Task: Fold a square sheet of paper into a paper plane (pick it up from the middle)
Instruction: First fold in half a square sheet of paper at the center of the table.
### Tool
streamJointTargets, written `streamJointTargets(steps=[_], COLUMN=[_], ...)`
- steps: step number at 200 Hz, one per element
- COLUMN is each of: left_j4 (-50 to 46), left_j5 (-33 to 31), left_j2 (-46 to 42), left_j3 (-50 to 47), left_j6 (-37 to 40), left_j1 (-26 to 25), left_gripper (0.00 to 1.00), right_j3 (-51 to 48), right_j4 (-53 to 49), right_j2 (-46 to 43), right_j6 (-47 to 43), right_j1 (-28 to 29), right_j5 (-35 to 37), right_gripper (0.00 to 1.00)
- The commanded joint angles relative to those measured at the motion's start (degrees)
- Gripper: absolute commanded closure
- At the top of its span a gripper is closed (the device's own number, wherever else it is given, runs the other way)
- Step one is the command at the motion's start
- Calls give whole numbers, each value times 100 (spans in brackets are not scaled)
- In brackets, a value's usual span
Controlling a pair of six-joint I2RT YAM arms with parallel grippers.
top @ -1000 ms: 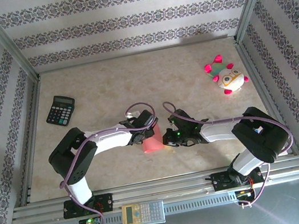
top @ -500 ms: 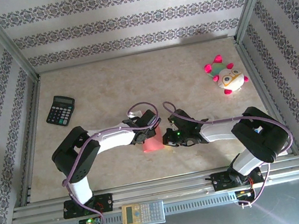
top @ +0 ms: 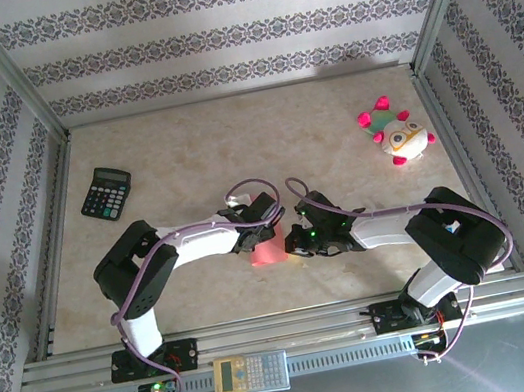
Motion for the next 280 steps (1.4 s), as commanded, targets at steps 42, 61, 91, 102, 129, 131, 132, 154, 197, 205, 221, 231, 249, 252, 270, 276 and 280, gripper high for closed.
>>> streamJointTargets(steps=[42,61,91,102,129,131,132,154,197,205,221,231,249,252,270,276,280], left_j4=[416,335,336,325,360,358,355,357,381,407,430,431,452,456,431,422,428], left_j5=[-111,-157,-227,-238,-245,-246,-247,-251,-261,-244,-261,-265,-282,-287,-306,-316,-320], left_j2=[816,861,864,865,840,837,836,856,879,879,879,890,888,888,897,896,889], left_j3=[-194,-133,-83,-69,-66,-56,-54,-18,24,19,28,35,35,43,61,58,56], left_j6=[39,39,34,19,-11,-16,-13,-12,-55,-66,-74,-80,-115,-113,-103,-114,-125], left_j1=[215,211,215,224,250,255,257,272,320,337,349,349,364,370,373,373,373], left_gripper=[27,27,27,27,27,27,27,27,27,28,28,28,29,29,29,29,29], right_j3=[-124,-153,-249,-268,-326,-336,-337,-356,-413,-428,-457,-477,-528,-536,-570,-575,-575], right_j4=[715,755,830,865,936,939,953,1010,1073,1080,1080,1080,1073,1072,981,925,887], right_j2=[317,298,289,289,281,285,287,283,250,230,168,99,-54,-92,-335,-416,-467], right_j6=[152,151,193,214,258,259,259,276,295,298,295,277,205,181,44,-19,-62], right_j1=[71,56,51,46,49,47,51,51,47,43,34,20,-46,-56,-186,-228,-249], right_j5=[-287,-322,-319,-330,-334,-339,-335,-358,-372,-375,-368,-382,-372,-375,-358,-332,-326], right_gripper=[100,100,100,100,100,100,100,100,100,99,98,97,96,95,92,92,92])
